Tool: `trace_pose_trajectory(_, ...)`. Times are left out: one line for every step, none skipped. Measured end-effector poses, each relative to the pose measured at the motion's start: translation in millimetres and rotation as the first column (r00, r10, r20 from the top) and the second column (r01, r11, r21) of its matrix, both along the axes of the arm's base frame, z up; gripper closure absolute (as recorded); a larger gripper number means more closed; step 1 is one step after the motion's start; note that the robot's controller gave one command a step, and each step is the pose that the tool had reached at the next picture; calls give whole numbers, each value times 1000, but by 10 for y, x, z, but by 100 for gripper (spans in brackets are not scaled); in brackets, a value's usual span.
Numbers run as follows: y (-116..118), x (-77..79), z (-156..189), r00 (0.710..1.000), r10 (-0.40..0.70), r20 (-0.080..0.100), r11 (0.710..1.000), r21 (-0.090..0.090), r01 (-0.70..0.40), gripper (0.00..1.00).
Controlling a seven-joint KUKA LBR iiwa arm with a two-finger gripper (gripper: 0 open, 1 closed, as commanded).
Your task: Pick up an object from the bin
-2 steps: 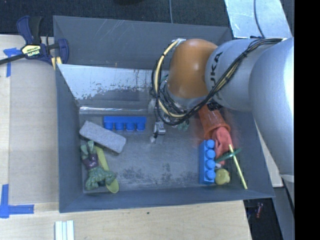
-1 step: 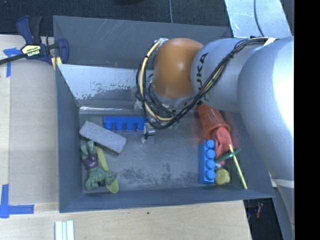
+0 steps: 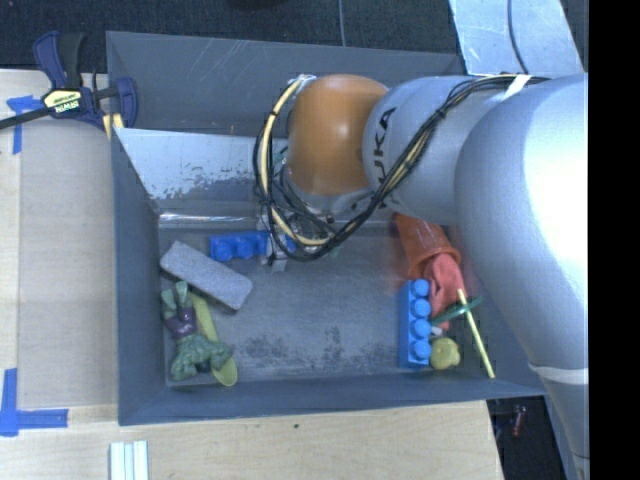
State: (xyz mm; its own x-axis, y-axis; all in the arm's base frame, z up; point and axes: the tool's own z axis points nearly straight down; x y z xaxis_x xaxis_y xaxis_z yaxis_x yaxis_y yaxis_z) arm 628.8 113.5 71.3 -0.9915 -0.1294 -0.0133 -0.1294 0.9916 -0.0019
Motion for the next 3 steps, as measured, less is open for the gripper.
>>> trace_pose_trajectory(0, 0, 0, 1000, 0, 0, 1000, 0, 0, 100)
trace_pose_trajectory(-261, -118, 769, 999, 46, -5, 999, -1, -46, 100)
trace_pose_trajectory(-328, -49, 1530, 998, 65, -7, 998, -1, -65, 100)
